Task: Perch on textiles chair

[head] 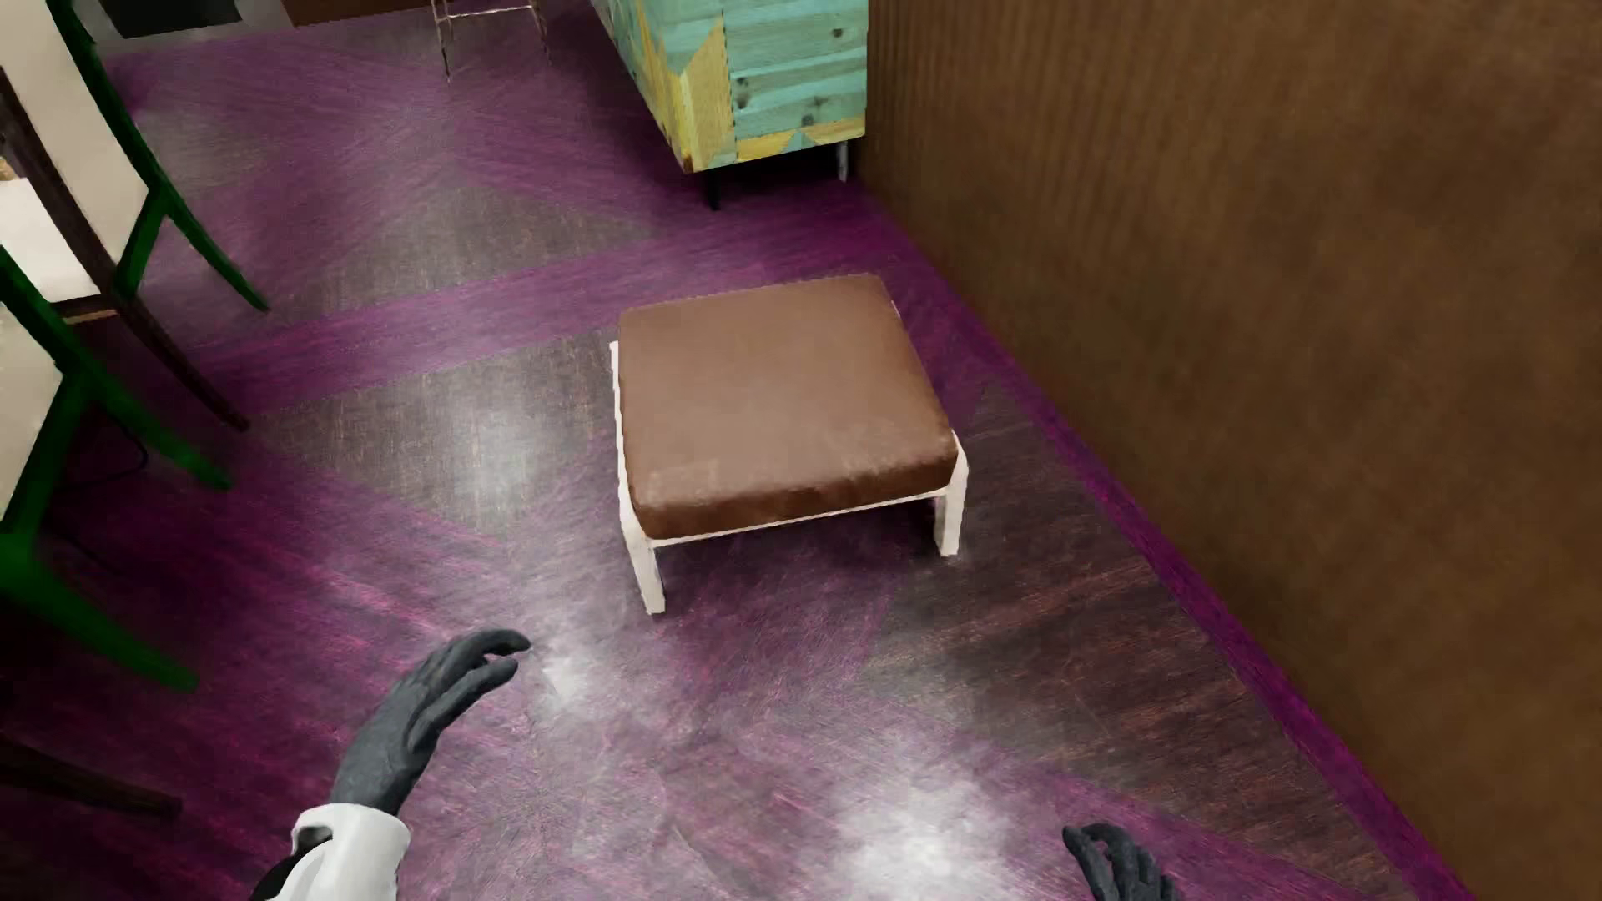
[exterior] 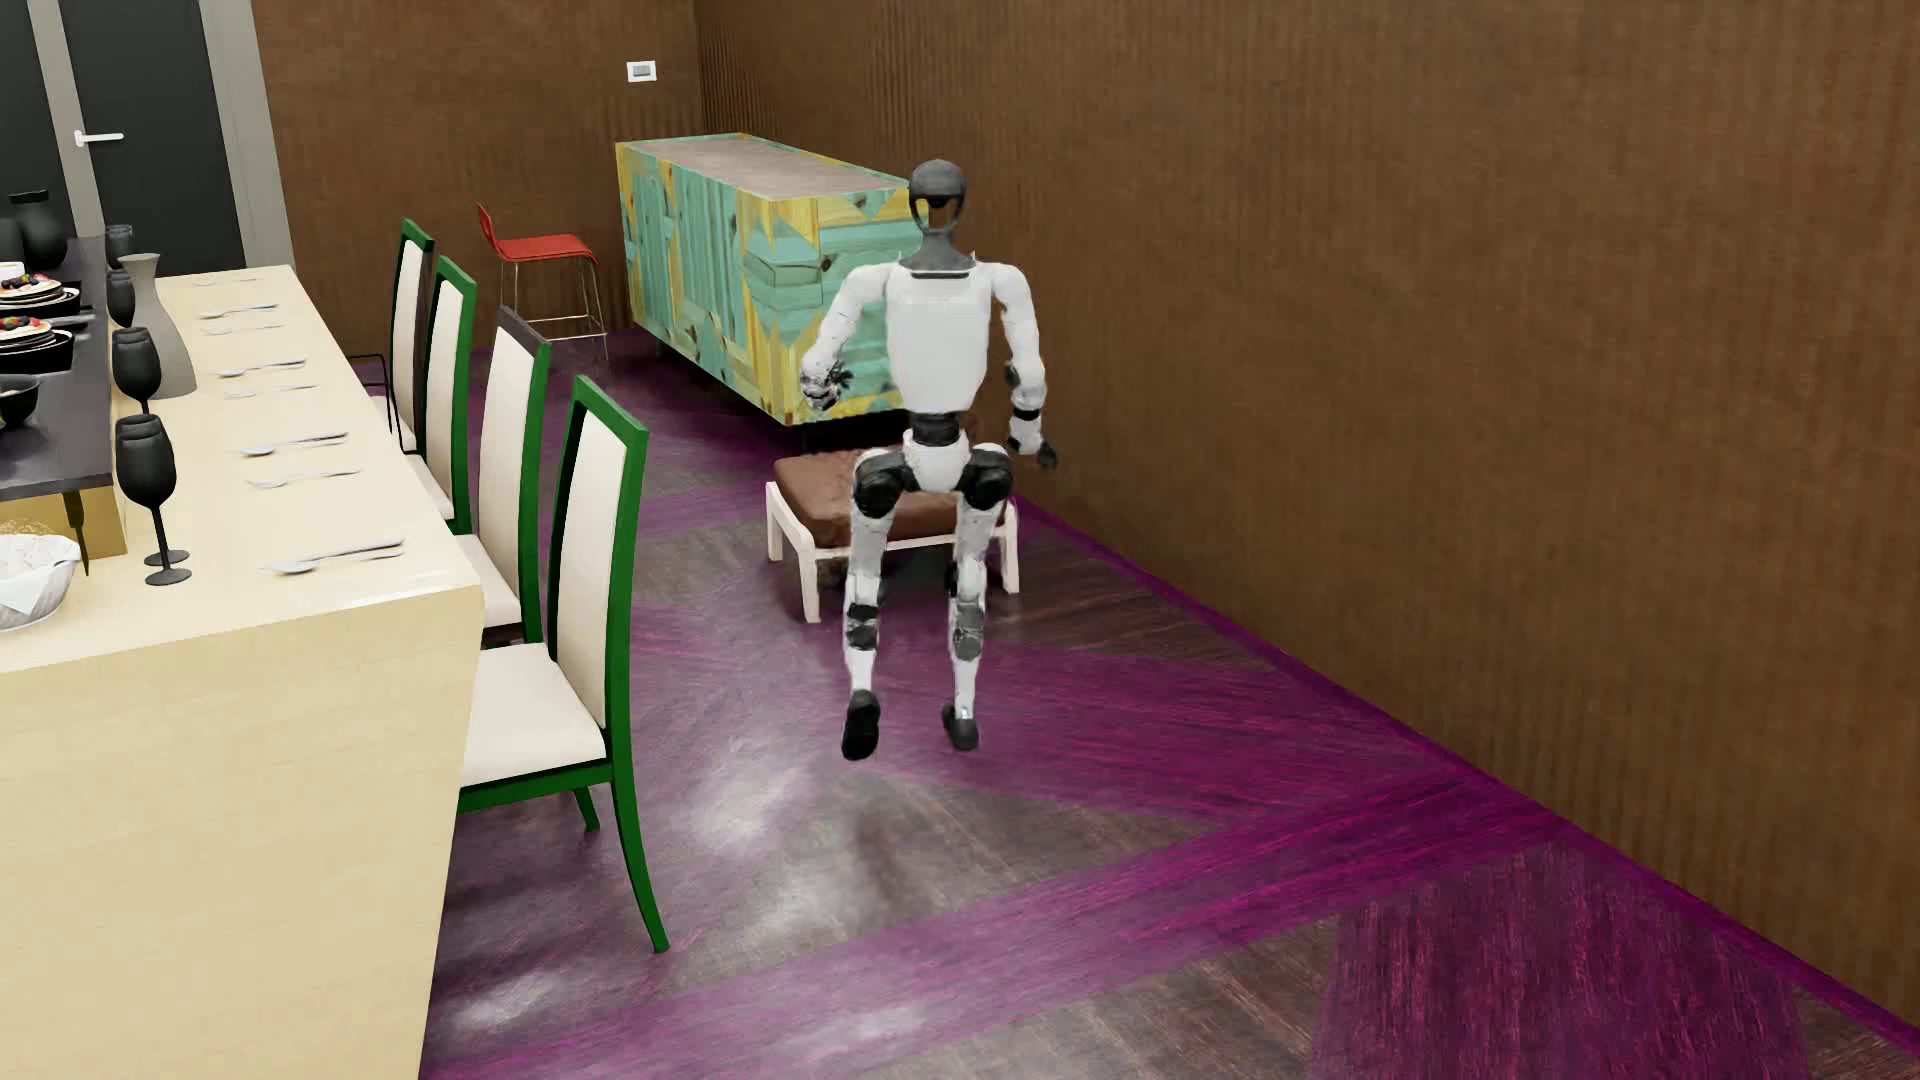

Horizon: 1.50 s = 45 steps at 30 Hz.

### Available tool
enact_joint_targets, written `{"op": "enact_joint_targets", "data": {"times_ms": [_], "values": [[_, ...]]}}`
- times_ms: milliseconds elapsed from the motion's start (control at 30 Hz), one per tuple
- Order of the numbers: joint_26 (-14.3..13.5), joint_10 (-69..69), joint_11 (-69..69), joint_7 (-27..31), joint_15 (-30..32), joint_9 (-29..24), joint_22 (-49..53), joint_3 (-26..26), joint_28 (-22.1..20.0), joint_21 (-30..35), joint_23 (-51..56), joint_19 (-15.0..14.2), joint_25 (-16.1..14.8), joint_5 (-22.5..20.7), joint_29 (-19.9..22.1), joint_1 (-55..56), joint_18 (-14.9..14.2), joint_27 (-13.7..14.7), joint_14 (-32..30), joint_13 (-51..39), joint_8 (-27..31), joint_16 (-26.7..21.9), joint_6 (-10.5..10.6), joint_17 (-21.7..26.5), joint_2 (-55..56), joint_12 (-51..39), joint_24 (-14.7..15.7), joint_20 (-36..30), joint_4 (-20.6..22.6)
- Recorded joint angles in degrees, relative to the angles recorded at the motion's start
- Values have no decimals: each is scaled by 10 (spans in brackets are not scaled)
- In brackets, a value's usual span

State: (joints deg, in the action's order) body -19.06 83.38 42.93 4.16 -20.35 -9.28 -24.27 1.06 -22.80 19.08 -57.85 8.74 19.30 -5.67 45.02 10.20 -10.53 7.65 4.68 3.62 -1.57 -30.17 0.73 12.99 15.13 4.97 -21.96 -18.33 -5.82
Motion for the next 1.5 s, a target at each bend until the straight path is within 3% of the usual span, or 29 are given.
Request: {"op": "enact_joint_targets", "data": {"times_ms": [33,67,100,133,167,200,233,267,333,367,400,433,467,533,600,667,733,767,800,867,900,1000,1067,1133,1267,1367,1433,1467,1500], "values": [[3,11,-16,11,-10,-14,-9,-10,19,3,72,8,-26,-13,-45,59,6,-9,15,-12,35,6,0,-1,-36,4,8,-3,7],[6,-18,-28,19,-31,-15,-17,-21,14,21,109,10,-20,-19,-55,107,10,7,24,-16,48,12,-7,1,-69,16,26,8,15],[13,-75,-44,32,-51,-21,-19,-28,-1,16,144,11,3,-21,-120,140,19,23,41,-33,67,17,-10,11,-107,20,31,22,28],[2,-158,-46,47,-72,-25,-16,-39,-19,20,166,-11,35,-5,-140,159,17,28,41,-39,77,21,-13,18,-132,26,22,33,40],[35,-275,-49,67,-79,-33,-7,-48,-25,36,192,-25,50,6,-176,165,11,39,12,-55,99,28,-12,26,-147,26,13,50,37],[34,-393,-7,88,-95,-35,2,-55,-24,47,221,-54,59,28,-208,171,2,44,-31,-63,111,27,-11,39,-135,32,-11,65,31],[55,-520,43,112,-107,-30,25,-38,-8,110,228,-82,51,36,-161,168,-1,43,-96,-65,126,34,14,48,-107,57,-26,108,10],[62,-606,69,126,-110,-44,32,-33,-13,125,252,-107,59,49,-180,141,1,61,-163,-63,138,29,20,46,-104,79,-38,127,-21],[57,-577,140,138,-110,-89,27,-34,-11,141,282,-141,36,69,-85,114,-102,51,-152,-56,198,14,34,48,-71,101,-40,146,-65],[46,-528,155,132,-103,-93,15,-35,31,88,290,-162,45,104,-67,112,-121,43,-92,-35,196,8,57,64,-63,103,-60,117,-50],[36,-492,205,65,-91,-99,-18,-11,47,66,285,-131,50,120,-54,109,-66,35,-33,-27,188,-8,60,65,-24,102,-58,101,-29],[33,-427,274,75,-77,-107,-67,-11,87,41,240,-56,36,117,-22,146,-50,-8,-9,-37,200,-33,56,52,29,67,-64,44,1],[35,-391,319,96,-105,-142,-131,-16,70,20,210,-18,18,116,41,149,-49,-49,36,-54,208,-49,48,41,38,14,-79,-33,35],[74,-401,382,61,-106,-161,-198,-15,139,22,195,-83,-26,115,57,130,1,-47,66,-44,170,-52,41,30,91,-27,-79,-55,54],[86,-383,356,38,-102,-182,-216,-25,131,33,209,-86,-3,142,2,136,6,-18,102,-46,105,-31,26,69,65,-53,-79,-11,60],[85,-311,269,4,-86,-204,-255,-52,36,56,231,-53,28,182,-27,187,-2,-5,150,-81,9,13,26,146,35,-95,-86,11,63],[89,-202,298,-37,-148,-238,-282,-58,77,213,234,13,19,189,-8,246,-26,4,224,-190,17,58,14,212,117,-122,-79,92,9],[80,-140,351,-48,-190,-266,-287,-51,113,301,233,-3,10,187,-15,275,-40,12,259,-271,51,79,17,235,181,-140,-72,145,-27],[58,-63,398,-46,-216,-291,-288,-50,86,366,228,-1,21,164,-15,321,-58,18,291,-357,83,108,23,237,250,-152,-40,180,-77],[98,93,515,-23,-229,-337,-229,-25,-113,458,254,-12,21,132,-35,434,-63,-5,326,-589,120,131,39,229,388,-158,31,183,-119],[92,164,565,-1,-232,-363,-197,-12,-172,496,256,-32,18,114,-39,474,-78,-1,338,-754,142,122,40,213,441,-154,48,167,-148],[55,331,709,26,-240,-410,-103,1,-157,511,276,-59,27,88,-45,559,-78,-9,372,-1048,175,64,41,214,579,-158,13,157,-185],[68,413,774,56,-235,-431,-40,7,-235,517,299,-99,34,87,-36,602,-71,-10,384,-1174,192,23,51,223,638,-170,16,157,-199],[62,464,816,68,-228,-437,10,11,-274,514,330,-124,43,88,-38,611,-57,-6,390,-1157,198,-8,52,238,666,-180,17,149,-198],[86,515,852,86,-212,-433,98,6,-264,416,427,-151,70,108,-49,590,-61,9,346,-816,208,-29,51,253,624,-191,-23,116,-192],[90,526,845,95,-218,-418,140,-3,-178,266,525,-159,109,136,-51,568,-85,14,284,-477,205,-16,58,238,554,-197,-72,80,-182],[142,532,839,135,-218,-411,185,-11,-192,177,621,-161,128,146,-93,611,-75,9,221,-377,195,-17,59,231,505,-204,-108,45,-165],[114,518,838,141,-214,-405,211,-15,-157,136,649,-158,147,157,-119,622,-70,38,221,-326,194,-16,55,224,488,-208,-127,24,-141],[97,490,832,146,-208,-399,234,-19,-110,100,672,-162,162,166,-153,626,-100,30,202,-265,189,-10,52,216,467,-213,-135,2,-117]]}}
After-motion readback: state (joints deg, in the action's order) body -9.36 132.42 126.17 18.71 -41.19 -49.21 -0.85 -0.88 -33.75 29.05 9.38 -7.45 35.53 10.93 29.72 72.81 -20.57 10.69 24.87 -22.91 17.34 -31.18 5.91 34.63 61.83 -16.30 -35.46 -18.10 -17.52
